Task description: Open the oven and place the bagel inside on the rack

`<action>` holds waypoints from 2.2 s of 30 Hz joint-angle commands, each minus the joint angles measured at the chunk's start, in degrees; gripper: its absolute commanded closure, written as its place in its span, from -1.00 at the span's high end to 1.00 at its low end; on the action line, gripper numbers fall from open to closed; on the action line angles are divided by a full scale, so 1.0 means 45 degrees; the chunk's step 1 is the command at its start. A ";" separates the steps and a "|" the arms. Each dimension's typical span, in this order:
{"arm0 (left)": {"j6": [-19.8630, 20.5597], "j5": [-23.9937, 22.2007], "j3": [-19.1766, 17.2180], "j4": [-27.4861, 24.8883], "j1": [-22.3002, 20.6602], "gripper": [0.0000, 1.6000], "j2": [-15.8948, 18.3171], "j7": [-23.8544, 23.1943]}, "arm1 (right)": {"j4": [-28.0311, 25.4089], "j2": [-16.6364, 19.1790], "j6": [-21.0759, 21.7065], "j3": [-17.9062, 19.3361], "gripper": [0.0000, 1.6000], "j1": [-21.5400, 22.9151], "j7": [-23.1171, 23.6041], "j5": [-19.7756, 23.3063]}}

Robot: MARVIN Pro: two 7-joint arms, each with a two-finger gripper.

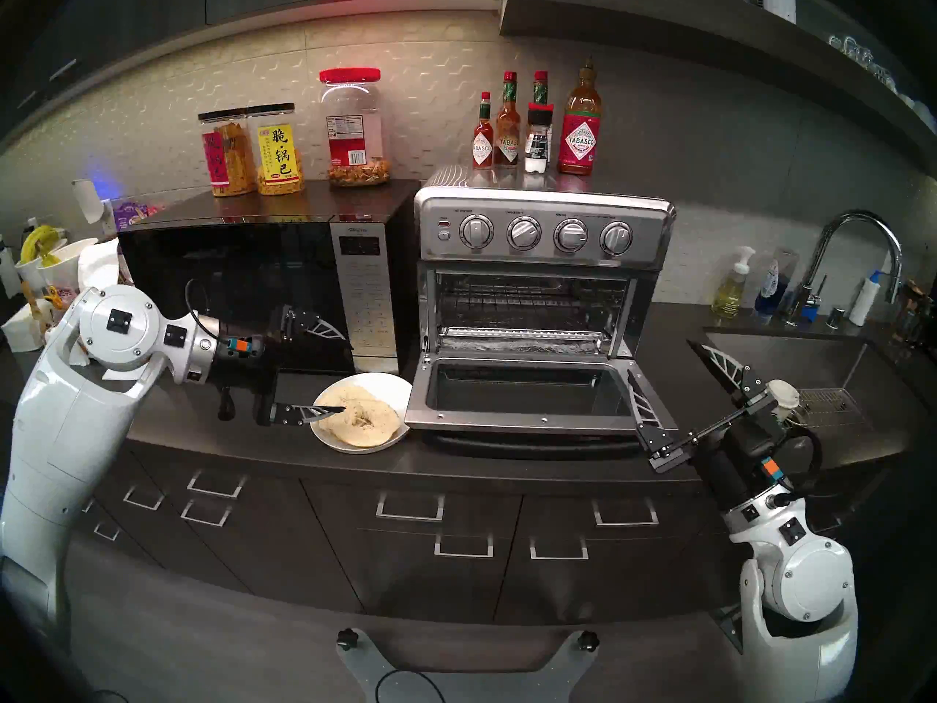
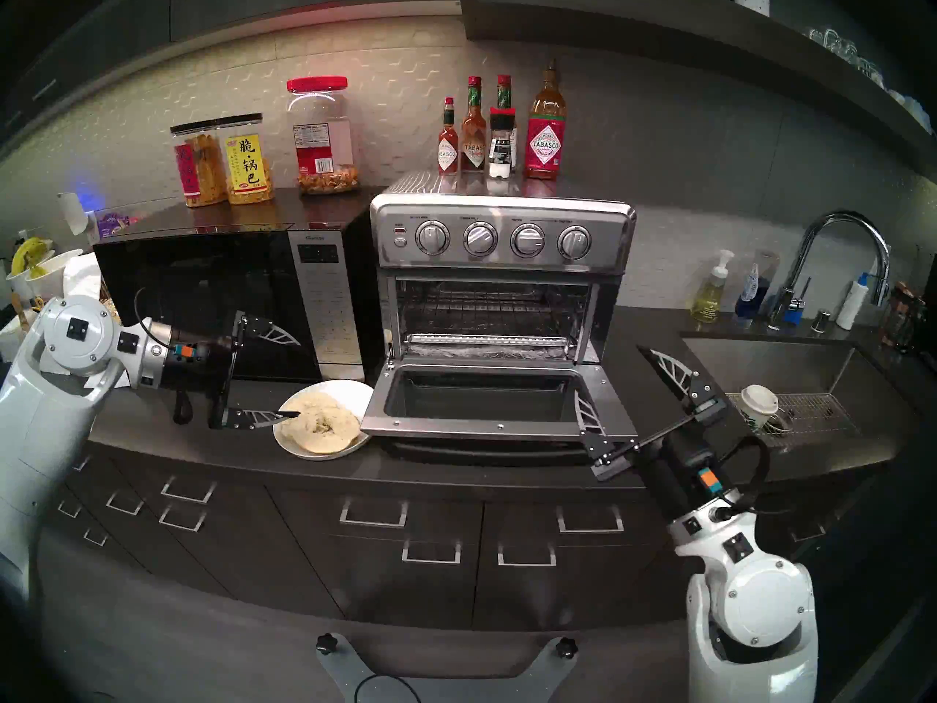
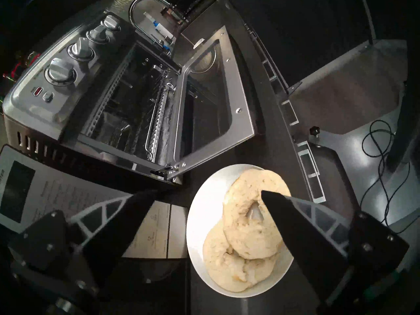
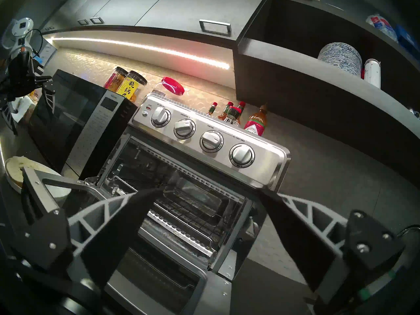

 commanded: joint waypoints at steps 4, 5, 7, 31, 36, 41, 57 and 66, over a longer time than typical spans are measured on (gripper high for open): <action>-0.0137 -0.0083 -0.1042 -0.0563 0.1967 1.00 -0.0301 0.0383 | -0.0178 0.0020 -0.0058 -0.0020 1.00 0.0084 0.0001 0.0022; -0.0158 -0.0076 -0.1200 -0.0648 0.2228 1.00 -0.0338 0.0441 | -0.0173 0.0020 -0.0058 -0.0020 1.00 0.0086 0.0001 0.0022; -0.0169 -0.0069 -0.1433 -0.0681 0.2383 1.00 -0.0463 0.0545 | -0.0165 0.0019 -0.0058 -0.0020 1.00 0.0087 0.0001 0.0021; -0.0905 -0.0220 -0.4321 -0.1328 0.6235 1.00 -0.3514 0.1969 | -0.0128 0.0022 -0.0071 -0.0024 1.00 0.0121 0.0002 0.0022; -0.1289 -0.0128 -0.5378 -0.1495 0.7108 1.00 -0.4328 0.2460 | -0.0143 0.0023 -0.0075 -0.0026 1.00 0.0125 0.0003 0.0025; -0.1979 0.0052 -0.6469 -0.2040 0.8045 1.00 -0.5239 0.3077 | -0.0164 0.0023 -0.0081 -0.0027 1.00 0.0127 0.0006 0.0028; -0.5167 0.3437 -0.8129 -0.3848 0.9243 1.00 -0.7725 0.6217 | -0.0297 0.0021 -0.0082 -0.0014 1.00 0.0061 0.0030 0.0060; -0.4095 0.2167 -0.7608 -0.2897 0.8085 1.00 -0.7018 0.6016 | -0.0316 0.0021 -0.0073 -0.0009 1.00 0.0047 0.0035 0.0068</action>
